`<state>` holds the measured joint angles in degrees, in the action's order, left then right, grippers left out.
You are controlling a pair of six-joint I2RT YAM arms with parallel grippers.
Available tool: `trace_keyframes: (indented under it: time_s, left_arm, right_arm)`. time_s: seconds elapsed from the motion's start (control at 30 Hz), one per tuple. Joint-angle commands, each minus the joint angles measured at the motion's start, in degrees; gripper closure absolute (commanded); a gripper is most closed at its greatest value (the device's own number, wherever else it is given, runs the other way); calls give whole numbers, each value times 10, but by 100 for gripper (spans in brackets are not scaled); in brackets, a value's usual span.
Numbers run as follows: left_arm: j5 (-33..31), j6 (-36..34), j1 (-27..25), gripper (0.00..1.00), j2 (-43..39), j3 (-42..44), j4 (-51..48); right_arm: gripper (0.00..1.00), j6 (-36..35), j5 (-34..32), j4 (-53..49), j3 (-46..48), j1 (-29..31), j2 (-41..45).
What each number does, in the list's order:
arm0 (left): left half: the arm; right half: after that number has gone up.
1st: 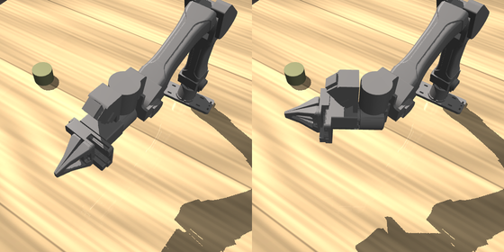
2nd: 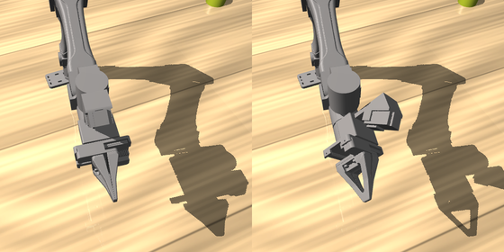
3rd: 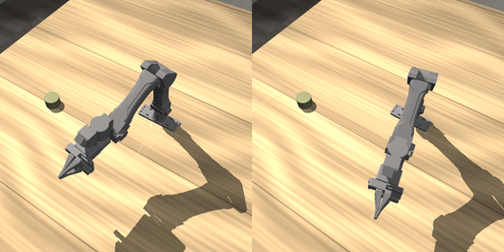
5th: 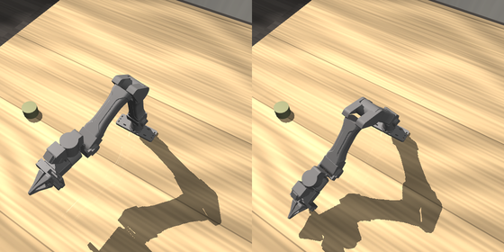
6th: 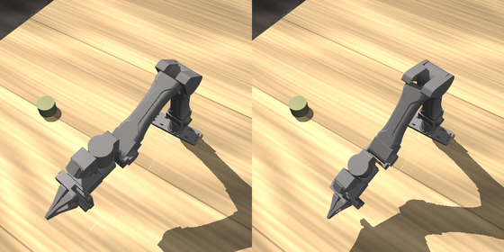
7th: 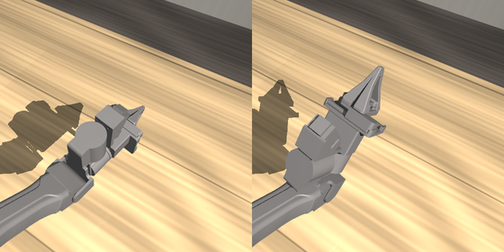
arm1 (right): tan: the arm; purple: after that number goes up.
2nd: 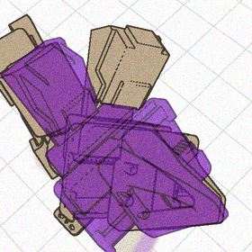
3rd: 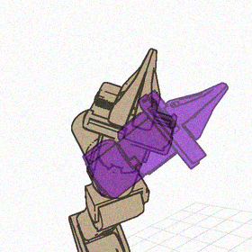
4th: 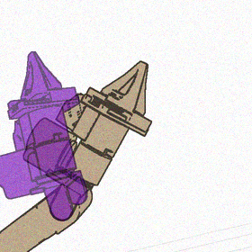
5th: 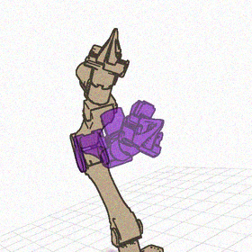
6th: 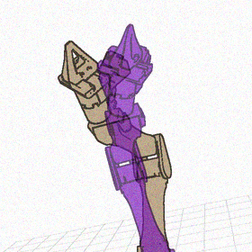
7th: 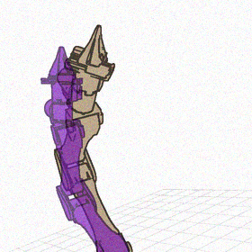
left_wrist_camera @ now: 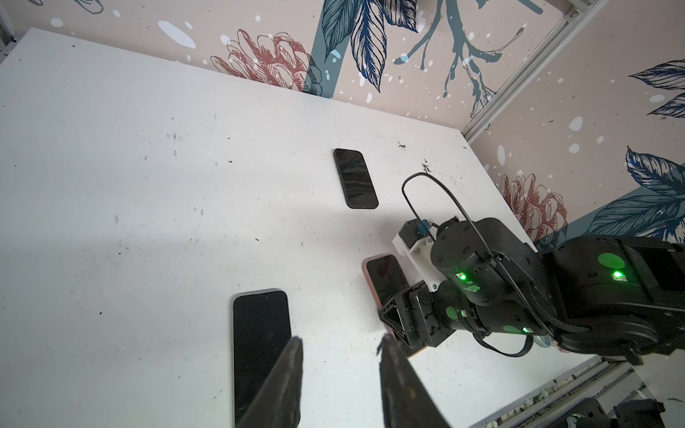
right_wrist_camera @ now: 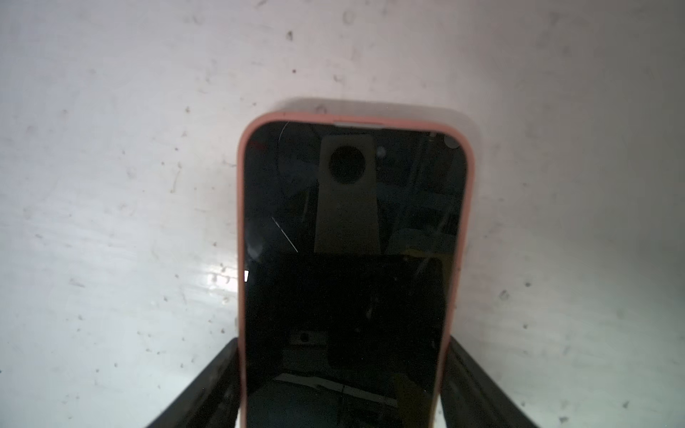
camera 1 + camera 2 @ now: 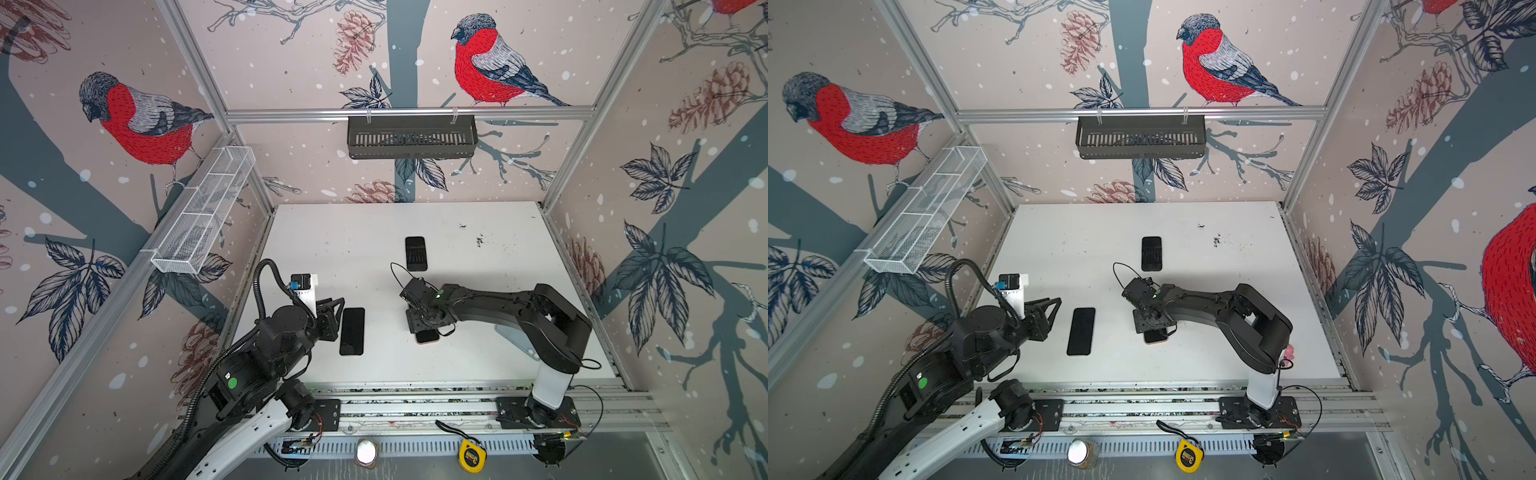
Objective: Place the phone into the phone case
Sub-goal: 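Lift the cased phone with the right gripper while the left releases and withdraws, then carry the cased phone farther away and set it beside the black phone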
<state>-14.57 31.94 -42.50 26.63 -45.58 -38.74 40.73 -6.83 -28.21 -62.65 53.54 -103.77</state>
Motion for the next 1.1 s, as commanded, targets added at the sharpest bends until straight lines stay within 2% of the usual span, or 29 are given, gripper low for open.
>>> trace_keyframes:
  time_s: [0.0,0.23,0.43,0.67,0.87,1.07]
  left_arm:
    - [0,0,1,64,0,1,14]
    - [0,-1,1,64,1,2,14]
    - [0,-2,1,66,7,2,14]
    - [-2,-5,1,67,11,3,15]
    - [-9,-5,2,67,10,3,16]
    - [-8,-7,8,68,19,2,16]
  right_arm:
    - [27,-3,-4,-16,0,-20,17]
    - [29,-74,-7,-33,-41,-143,37]
    - [27,-139,-24,-39,-143,-217,-33]
    - [27,-181,-58,-50,-292,-266,-170]
    - [27,-203,-32,-63,-398,-293,-252]
    - [26,-215,-6,-84,-459,-298,-300]
